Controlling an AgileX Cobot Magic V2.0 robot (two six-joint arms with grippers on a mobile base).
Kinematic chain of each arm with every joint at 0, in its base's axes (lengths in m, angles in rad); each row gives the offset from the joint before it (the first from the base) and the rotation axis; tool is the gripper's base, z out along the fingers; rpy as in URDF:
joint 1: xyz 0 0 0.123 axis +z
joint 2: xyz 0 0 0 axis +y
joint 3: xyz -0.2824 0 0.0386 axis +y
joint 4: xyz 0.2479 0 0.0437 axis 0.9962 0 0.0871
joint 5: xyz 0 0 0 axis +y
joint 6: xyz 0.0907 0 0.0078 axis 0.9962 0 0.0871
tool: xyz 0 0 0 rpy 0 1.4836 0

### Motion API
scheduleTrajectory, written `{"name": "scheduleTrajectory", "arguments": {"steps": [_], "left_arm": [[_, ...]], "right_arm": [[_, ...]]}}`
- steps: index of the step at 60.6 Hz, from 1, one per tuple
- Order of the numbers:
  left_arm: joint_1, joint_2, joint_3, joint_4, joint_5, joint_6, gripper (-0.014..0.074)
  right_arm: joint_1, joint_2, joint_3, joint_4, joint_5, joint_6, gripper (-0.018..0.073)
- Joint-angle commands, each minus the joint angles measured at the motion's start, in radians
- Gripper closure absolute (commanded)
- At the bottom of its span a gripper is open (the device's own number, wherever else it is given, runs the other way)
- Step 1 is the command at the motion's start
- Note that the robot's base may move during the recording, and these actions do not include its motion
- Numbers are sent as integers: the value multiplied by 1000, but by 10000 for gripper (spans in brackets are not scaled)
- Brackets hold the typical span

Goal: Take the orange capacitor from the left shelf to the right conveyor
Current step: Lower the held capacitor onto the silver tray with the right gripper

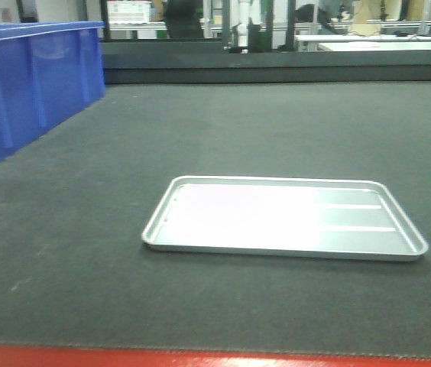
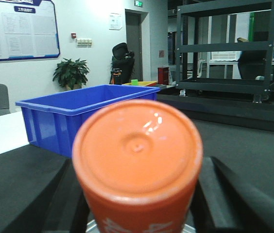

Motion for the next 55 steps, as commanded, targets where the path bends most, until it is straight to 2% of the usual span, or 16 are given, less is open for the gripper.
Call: {"name": "scheduleTrajectory", "arguments": {"steps": [1,24,35,44,49,55], "left_arm": [[-6,10,-8,-5,-83,0,701],[-6,10,-8,-5,-83,0,701],[-6,10,-8,-5,-83,0,701],[-6,10,-8,-5,-83,0,701],[-6,10,-8,-5,-83,0,701],[-6,10,-8,-5,-83,0,701]], "right_arm": [[-3,-5,-28,-1,-93,-7,508],[-3,-4,-28,-1,-102,-7,508],[-3,9,-28,0,-173,-6,508],[-3,160,-31,69,-239,54,508],[-3,283,-40,78,-270,55,508],[-3,448,-44,78,-387,54,508]]}}
